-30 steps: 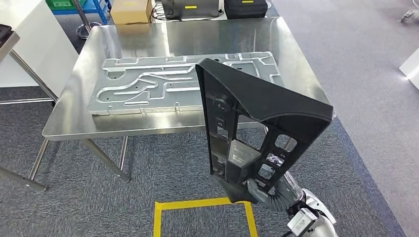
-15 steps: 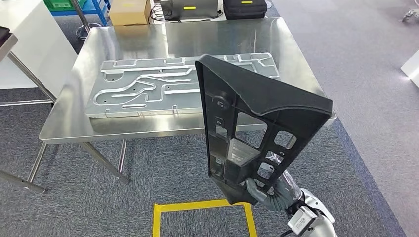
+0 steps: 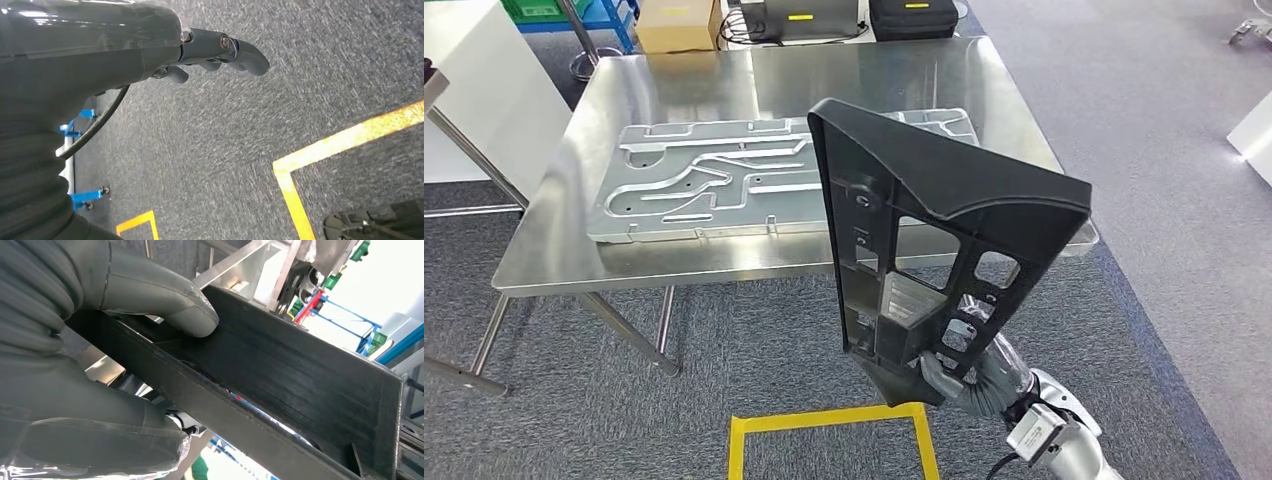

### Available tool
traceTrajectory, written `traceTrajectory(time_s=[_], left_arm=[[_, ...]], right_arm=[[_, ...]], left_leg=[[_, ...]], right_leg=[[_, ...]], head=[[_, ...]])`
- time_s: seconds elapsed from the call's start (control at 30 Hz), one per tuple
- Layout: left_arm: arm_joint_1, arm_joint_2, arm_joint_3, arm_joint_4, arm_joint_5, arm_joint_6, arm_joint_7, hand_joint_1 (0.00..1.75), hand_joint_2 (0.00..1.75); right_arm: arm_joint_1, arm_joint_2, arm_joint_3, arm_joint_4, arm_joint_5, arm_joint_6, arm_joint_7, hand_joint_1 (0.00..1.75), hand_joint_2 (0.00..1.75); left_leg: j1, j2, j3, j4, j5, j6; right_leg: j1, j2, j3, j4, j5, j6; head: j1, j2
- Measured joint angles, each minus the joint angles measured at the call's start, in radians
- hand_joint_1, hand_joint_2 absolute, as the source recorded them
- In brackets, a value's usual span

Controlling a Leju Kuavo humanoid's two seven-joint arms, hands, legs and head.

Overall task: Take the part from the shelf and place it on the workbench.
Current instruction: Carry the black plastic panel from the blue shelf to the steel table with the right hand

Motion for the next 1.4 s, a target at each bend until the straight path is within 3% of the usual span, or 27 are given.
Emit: traceTrajectory(time_s=[0.1, 0.2, 0.23, 0.27, 0.3, 0.37, 0.4, 0.47, 0.6, 0.67, 0.73, 0.8, 0.87, 0.93, 0.97, 1.1, 1.17, 1.27, 1.3, 1.33, 1.4], left_arm=[[0.001, -0.002, 0.000, 0.000, 0.001, 0.000, 0.000, 0.00, 1.75], [0.000, -0.003, 0.000, 0.000, 0.001, 0.003, 0.000, 0.00, 1.75], [0.000, -0.003, 0.000, 0.000, 0.001, 0.004, 0.000, 0.00, 1.75], [0.001, -0.003, 0.000, 0.000, 0.001, 0.005, -0.001, 0.00, 1.75], [0.002, -0.003, 0.000, 0.000, 0.000, 0.006, -0.001, 0.00, 1.75], [0.003, -0.004, 0.000, 0.000, -0.001, 0.007, -0.004, 0.00, 1.75], [0.003, -0.004, 0.000, 0.000, -0.001, 0.007, -0.005, 0.00, 1.75], [0.002, -0.004, 0.000, 0.000, -0.002, 0.007, -0.010, 0.00, 1.75], [0.000, -0.003, 0.000, 0.000, -0.003, 0.007, -0.015, 0.00, 1.75], [-0.002, -0.003, 0.000, 0.000, -0.003, 0.008, -0.015, 0.00, 1.75], [-0.001, -0.004, 0.000, 0.000, -0.003, 0.008, -0.015, 0.00, 1.75], [0.002, -0.004, 0.000, 0.000, -0.003, 0.007, -0.013, 0.00, 1.75], [0.004, -0.004, 0.000, 0.000, -0.002, 0.007, -0.012, 0.00, 1.75], [0.005, -0.004, 0.000, 0.000, -0.001, 0.007, -0.011, 0.00, 1.75], [0.004, -0.004, 0.000, 0.000, 0.000, 0.007, -0.011, 0.00, 1.75], [0.006, -0.003, 0.000, 0.000, 0.000, 0.008, -0.011, 0.00, 1.75], [0.006, -0.003, 0.000, 0.000, 0.000, 0.008, -0.011, 0.00, 1.75], [0.003, -0.003, 0.000, 0.000, 0.000, 0.009, -0.011, 0.00, 1.75], [0.003, -0.003, 0.000, 0.000, 0.000, 0.009, -0.011, 0.00, 1.75], [0.004, -0.003, 0.000, 0.000, 0.000, 0.009, -0.011, 0.00, 1.75], [0.005, -0.004, 0.000, 0.000, -0.002, 0.008, -0.012, 0.00, 1.75]], right_arm=[[-0.005, 0.002, 0.001, 0.005, -0.004, 0.000, 0.000, 1.75, 1.75], [-0.009, 0.004, 0.002, 0.010, -0.011, 0.000, -0.001, 1.75, 1.75], [-0.009, 0.004, 0.002, 0.013, -0.013, 0.000, -0.001, 1.75, 1.75], [-0.009, 0.004, 0.002, 0.016, -0.014, -0.001, -0.001, 1.75, 1.75], [-0.009, 0.004, 0.002, 0.019, -0.015, -0.002, -0.001, 1.75, 1.75], [-0.008, 0.004, 0.002, 0.022, -0.016, -0.006, -0.001, 1.75, 1.75], [-0.008, 0.004, 0.002, 0.022, -0.016, -0.008, -0.001, 1.75, 1.75], [-0.007, 0.004, 0.002, 0.023, -0.017, -0.011, -0.001, 1.75, 1.75], [-0.001, 0.003, 0.003, 0.022, -0.017, -0.013, -0.001, 1.75, 1.75], [-0.001, 0.000, 0.003, 0.021, -0.017, -0.014, -0.002, 1.75, 1.75], [0.001, -0.001, 0.003, 0.021, -0.017, -0.014, -0.002, 1.75, 1.75], [0.003, -0.001, 0.003, 0.021, -0.017, -0.013, -0.002, 1.75, 1.75], [0.004, -0.001, 0.003, 0.021, -0.017, -0.013, -0.002, 1.75, 1.75], [0.003, -0.001, 0.003, 0.021, -0.017, -0.012, -0.002, 1.75, 1.75], [0.002, -0.001, 0.003, 0.021, -0.017, -0.012, -0.002, 1.75, 1.75], [0.000, -0.001, 0.004, 0.021, -0.017, -0.012, -0.002, 1.75, 1.75], [-0.003, 0.002, 0.004, 0.021, -0.017, -0.012, -0.002, 1.75, 1.75], [-0.004, 0.004, 0.004, 0.021, -0.017, -0.012, -0.002, 1.75, 1.75], [-0.004, 0.004, 0.004, 0.022, -0.017, -0.010, -0.002, 1.75, 1.75], [-0.004, 0.004, 0.004, 0.023, -0.017, -0.005, -0.001, 1.75, 1.75], [-0.012, 0.004, 0.004, 0.023, -0.017, 0.010, 0.002, 1.75, 1.75]], left_leg=[[0.005, 0.000, 0.021, -0.018, 0.009, 0.017], [0.006, 0.000, 0.031, -0.023, 0.011, 0.024], [0.006, 0.000, 0.032, -0.022, 0.009, 0.025], [0.006, 0.000, 0.034, -0.021, 0.006, 0.024], [0.006, 0.000, 0.038, -0.020, 0.002, 0.023], [0.007, -0.001, 0.050, -0.019, -0.009, 0.017], [0.006, -0.001, 0.055, -0.017, -0.016, 0.013], [0.004, 0.000, 0.059, -0.014, -0.026, 0.001], [0.004, 0.001, 0.059, 0.025, -0.041, -0.025], [0.009, 0.000, 0.009, 0.119, -0.080, -0.035], [0.011, 0.000, -0.066, 0.238, -0.130, -0.041], [0.012, 0.000, -0.108, 0.285, -0.140, -0.043], [0.011, 0.000, -0.094, 0.224, -0.088, -0.040], [0.009, -0.001, -0.047, 0.096, -0.011, -0.029], [0.006, -0.001, -0.029, 0.045, 0.003, -0.022], [0.001, -0.002, -0.002, -0.010, 0.013, 0.011], [0.004, -0.002, 0.014, -0.019, 0.019, 0.022], [0.003, -0.002, 0.023, -0.021, 0.014, 0.029], [0.002, -0.003, 0.026, -0.020, 0.010, 0.029], [0.002, -0.003, 0.031, -0.020, 0.005, 0.029], [0.001, -0.003, 0.047, -0.020, -0.007, 0.026]], right_leg=[[-0.003, -0.002, -0.009, 0.031, -0.007, 0.014], [-0.006, -0.003, -0.091, 0.179, -0.083, 0.023], [-0.006, -0.003, -0.123, 0.228, -0.099, 0.027], [-0.007, -0.004, -0.143, 0.250, -0.097, 0.030], [-0.007, -0.004, -0.146, 0.237, -0.076, 0.032], [-0.007, -0.008, -0.105, 0.121, 0.004, 0.029], [-0.005, -0.011, -0.081, 0.060, 0.027, 0.024], [0.001, -0.018, -0.057, -0.003, 0.037, 0.009], [-0.001, -0.013, -0.038, -0.012, 0.034, -0.021], [-0.002, -0.012, -0.028, -0.015, 0.029, -0.030], [-0.001, -0.011, -0.024, -0.015, 0.021, -0.034], [-0.001, -0.008, -0.018, -0.015, 0.015, -0.033], [0.000, -0.005, -0.007, -0.015, 0.008, -0.031], [0.001, -0.004, 0.008, -0.014, -0.001, -0.025], [0.001, -0.004, 0.013, -0.014, -0.005, -0.021], [0.001, -0.004, 0.019, -0.002, -0.005, 0.004], [-0.002, -0.005, 0.005, 0.037, -0.027, 0.011], [-0.005, -0.005, -0.091, 0.197, -0.100, 0.020], [-0.005, -0.005, -0.122, 0.237, -0.110, 0.022], [-0.005, -0.005, -0.137, 0.245, -0.102, 0.022], [-0.004, -0.005, -0.116, 0.158, -0.029, 0.016]], head=[[0.000, 0.000], [0.000, 0.000], [0.000, 0.000], [0.000, 0.000], [0.000, 0.000], [0.000, 0.000], [0.000, 0.000], [0.000, 0.000], [0.000, 0.000], [0.000, 0.000], [0.000, 0.000], [0.000, 0.000], [0.000, 0.000], [0.000, 0.000], [0.000, 0.000], [0.000, 0.000], [0.000, 0.000], [0.000, 0.000], [0.000, 0.000], [0.000, 0.000], [0.000, 0.000]])
